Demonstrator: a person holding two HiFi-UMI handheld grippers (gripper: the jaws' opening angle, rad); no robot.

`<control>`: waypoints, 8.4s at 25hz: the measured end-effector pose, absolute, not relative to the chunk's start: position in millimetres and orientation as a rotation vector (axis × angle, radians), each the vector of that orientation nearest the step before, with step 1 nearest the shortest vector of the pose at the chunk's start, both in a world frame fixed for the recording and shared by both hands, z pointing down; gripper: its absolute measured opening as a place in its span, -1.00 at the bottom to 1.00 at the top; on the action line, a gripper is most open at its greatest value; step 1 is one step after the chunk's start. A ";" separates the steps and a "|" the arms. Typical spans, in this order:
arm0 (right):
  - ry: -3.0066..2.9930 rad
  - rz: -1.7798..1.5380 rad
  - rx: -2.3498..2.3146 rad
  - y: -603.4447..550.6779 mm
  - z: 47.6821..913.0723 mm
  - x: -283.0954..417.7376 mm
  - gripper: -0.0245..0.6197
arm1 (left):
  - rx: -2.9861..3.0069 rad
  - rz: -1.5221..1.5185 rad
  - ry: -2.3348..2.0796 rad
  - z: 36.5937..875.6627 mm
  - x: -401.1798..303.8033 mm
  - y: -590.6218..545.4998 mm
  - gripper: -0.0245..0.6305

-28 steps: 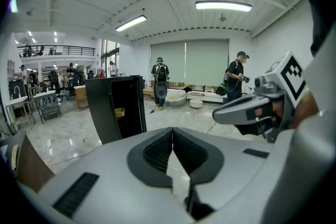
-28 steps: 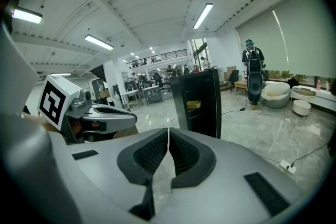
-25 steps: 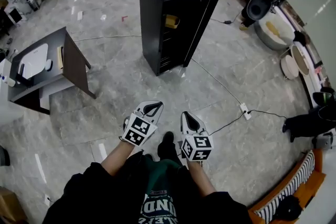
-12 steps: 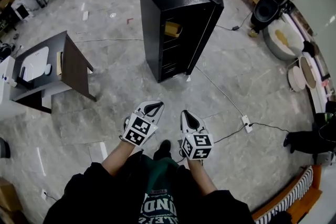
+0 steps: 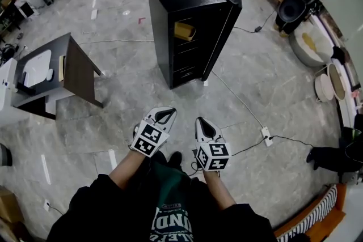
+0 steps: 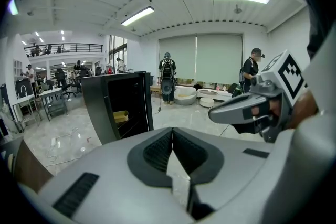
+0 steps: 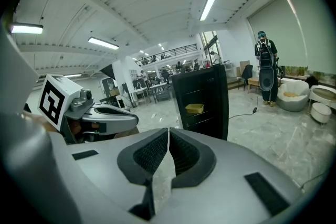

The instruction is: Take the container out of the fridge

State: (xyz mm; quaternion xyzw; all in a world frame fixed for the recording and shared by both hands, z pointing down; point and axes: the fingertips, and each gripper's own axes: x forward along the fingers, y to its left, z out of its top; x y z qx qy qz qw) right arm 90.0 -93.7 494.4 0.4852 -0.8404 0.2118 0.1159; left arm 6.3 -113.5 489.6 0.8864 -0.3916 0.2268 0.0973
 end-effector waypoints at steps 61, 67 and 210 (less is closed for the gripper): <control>-2.382 0.749 1.630 -422.2 535.4 73.8 -0.64 | 2.735 0.759 -1.000 517.6 7.2 -390.2 -0.88; -2.394 0.809 1.584 -464.8 556.1 72.8 -0.64 | 2.697 0.773 -1.014 535.0 17.7 -422.8 -0.88; -1.973 1.398 1.758 -505.9 702.6 137.9 -0.79 | 2.474 0.810 -1.135 587.5 -32.8 -411.3 -0.88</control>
